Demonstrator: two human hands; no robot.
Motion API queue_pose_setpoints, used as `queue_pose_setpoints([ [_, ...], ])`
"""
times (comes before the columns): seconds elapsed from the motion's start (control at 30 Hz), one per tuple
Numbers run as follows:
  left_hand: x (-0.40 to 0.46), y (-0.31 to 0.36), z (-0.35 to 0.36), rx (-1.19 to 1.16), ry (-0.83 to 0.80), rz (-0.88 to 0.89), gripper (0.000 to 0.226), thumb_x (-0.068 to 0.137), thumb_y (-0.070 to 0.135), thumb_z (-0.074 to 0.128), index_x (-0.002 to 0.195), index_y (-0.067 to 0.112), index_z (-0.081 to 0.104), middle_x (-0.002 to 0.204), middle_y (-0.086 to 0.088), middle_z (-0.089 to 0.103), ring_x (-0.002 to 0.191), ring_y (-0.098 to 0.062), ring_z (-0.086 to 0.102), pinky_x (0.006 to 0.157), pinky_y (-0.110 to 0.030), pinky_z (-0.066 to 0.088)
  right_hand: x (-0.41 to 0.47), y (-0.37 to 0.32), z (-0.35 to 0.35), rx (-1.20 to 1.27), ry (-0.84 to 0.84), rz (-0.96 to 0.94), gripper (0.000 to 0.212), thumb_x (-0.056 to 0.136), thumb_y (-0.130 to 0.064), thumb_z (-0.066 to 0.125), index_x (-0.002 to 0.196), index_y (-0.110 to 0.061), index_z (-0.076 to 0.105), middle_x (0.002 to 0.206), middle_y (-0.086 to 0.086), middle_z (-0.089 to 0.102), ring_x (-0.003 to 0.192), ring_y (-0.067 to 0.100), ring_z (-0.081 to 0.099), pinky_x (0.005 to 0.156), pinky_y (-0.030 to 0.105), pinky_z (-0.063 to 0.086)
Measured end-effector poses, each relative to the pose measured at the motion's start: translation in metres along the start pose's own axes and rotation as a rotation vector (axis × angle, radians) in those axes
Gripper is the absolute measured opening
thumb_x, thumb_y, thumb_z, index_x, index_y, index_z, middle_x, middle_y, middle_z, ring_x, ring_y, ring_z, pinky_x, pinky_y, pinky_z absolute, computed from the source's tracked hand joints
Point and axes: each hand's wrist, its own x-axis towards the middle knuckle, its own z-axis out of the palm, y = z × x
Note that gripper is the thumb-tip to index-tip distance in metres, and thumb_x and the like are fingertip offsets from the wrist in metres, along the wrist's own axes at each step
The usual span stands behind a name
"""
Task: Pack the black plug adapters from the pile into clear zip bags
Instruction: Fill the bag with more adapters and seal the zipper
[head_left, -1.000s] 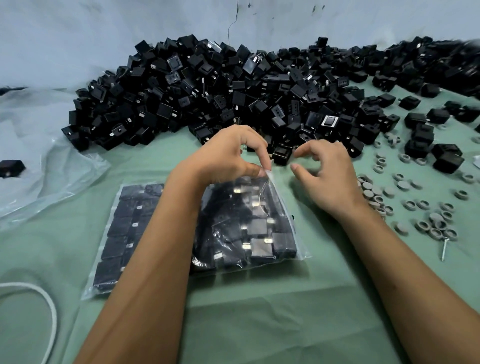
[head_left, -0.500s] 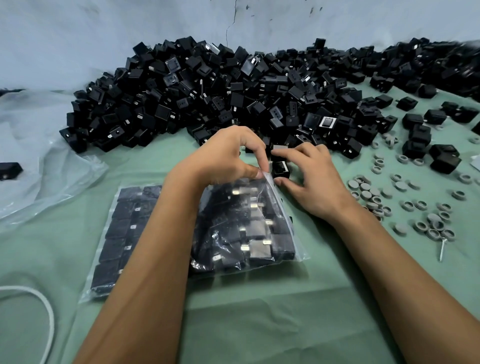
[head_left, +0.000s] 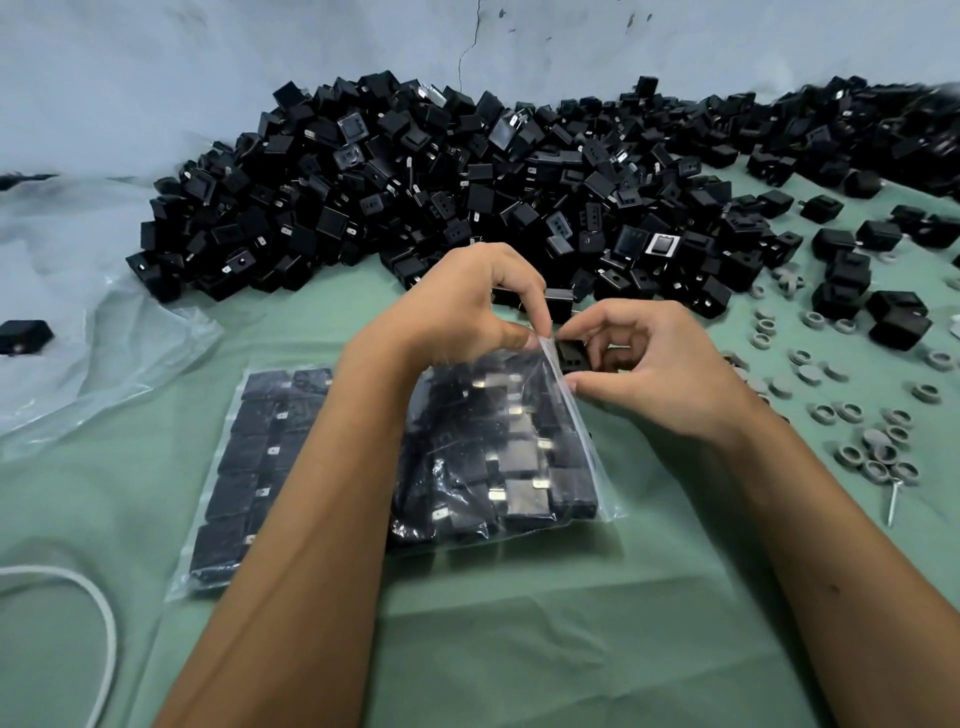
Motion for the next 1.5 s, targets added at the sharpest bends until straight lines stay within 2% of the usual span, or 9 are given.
queue_pose_setpoints([
  [0.17,-0.001,0.002,-0.001,-0.01,0.016,0.054,0.014,0.074,0.021,0.09,0.081,0.029,0.08,0.117,0.008,0.067,0.112,0.004,0.055,0.089,0.0,0.036,-0.001,-0.006,0.01,0.13,-0.107,-0.015,0.032,0.072,-0.013,0.093,0.099,-0.022,0.078,0.083,0.011,0.069,0.073,0.016,0.063,0.071,0.031,0.054],
  [0.43,-0.008,-0.006,-0.011,-0.106,0.076,-0.044,0.012,0.084,0.019,0.084,0.091,0.026,0.078,0.114,0.012,0.069,0.116,-0.004,0.061,0.099,-0.037,0.052,-0.002,-0.01,0.008,0.228,-0.062,-0.014,0.032,0.078,0.0,0.086,0.105,-0.004,0.069,0.092,0.009,0.075,0.082,0.02,0.071,0.075,0.025,0.058],
  [0.53,-0.019,-0.019,-0.025,-0.158,0.237,-0.135,0.008,0.088,0.017,0.079,0.092,0.023,0.077,0.106,0.011,0.074,0.112,-0.008,0.066,0.101,-0.044,0.055,-0.003,-0.011,0.007,0.227,-0.023,0.035,0.024,0.086,0.004,0.077,0.105,-0.007,0.066,0.095,0.007,0.077,0.086,0.02,0.075,0.072,0.037,0.063],
  [0.77,-0.043,-0.059,-0.056,-0.321,0.849,-0.445,0.016,0.092,0.014,0.071,0.084,0.027,0.072,0.082,0.008,0.066,0.082,-0.008,0.063,0.08,-0.029,0.055,-0.003,-0.014,0.01,0.395,-0.078,0.112,0.021,0.103,0.009,0.048,0.118,-0.004,0.056,0.109,0.016,0.075,0.097,0.034,0.075,0.084,0.039,0.064],
  [0.93,-0.049,-0.072,-0.063,-0.395,0.999,-0.563,0.016,0.091,0.019,0.07,0.078,0.027,0.068,0.074,0.003,0.06,0.074,-0.013,0.056,0.072,-0.029,0.051,-0.002,-0.015,0.007,0.403,-0.039,0.154,0.02,0.105,0.004,0.048,0.119,-0.008,0.054,0.112,0.02,0.074,0.1,0.049,0.07,0.079,0.037,0.064],
  [1.03,-0.044,-0.068,-0.059,-0.382,0.955,-0.543,0.016,0.091,0.02,0.07,0.077,0.027,0.068,0.075,0.003,0.059,0.074,-0.012,0.055,0.072,-0.029,0.051,-0.003,-0.016,0.015,0.523,-0.102,0.184,0.021,0.105,0.006,0.044,0.119,-0.005,0.054,0.109,0.022,0.073,0.098,0.047,0.073,0.084,0.049,0.063],
  [1.13,-0.037,-0.056,-0.048,-0.316,0.777,-0.468,0.01,0.092,0.019,0.072,0.083,0.024,0.071,0.078,0.007,0.065,0.072,-0.006,0.059,0.072,-0.025,0.052,-0.004,-0.016,0.024,0.566,-0.112,0.153,0.017,0.104,0.005,0.047,0.117,-0.003,0.057,0.102,0.02,0.075,0.095,0.038,0.076,0.077,0.039,0.065],
  [1.33,-0.015,-0.026,-0.017,-0.17,0.35,-0.281,0.006,0.092,0.015,0.073,0.095,0.019,0.077,0.094,0.008,0.072,0.097,-0.012,0.067,0.089,-0.029,0.053,0.004,0.003,0.015,0.144,0.381,0.056,0.011,0.103,-0.015,0.06,0.096,-0.011,0.067,0.086,0.006,0.074,0.078,0.02,0.073,0.069,0.034,0.061],
  [1.5,-0.005,-0.012,0.001,-0.123,0.099,-0.168,0.015,0.093,0.012,0.073,0.1,0.025,0.077,0.104,0.013,0.07,0.104,-0.004,0.062,0.097,-0.027,0.047,0.014,0.025,0.013,-0.567,0.25,0.034,0.026,0.103,-0.033,0.055,0.125,-0.025,0.065,0.131,-0.004,0.061,0.128,0.02,0.042,0.106,0.035,0.034],
])
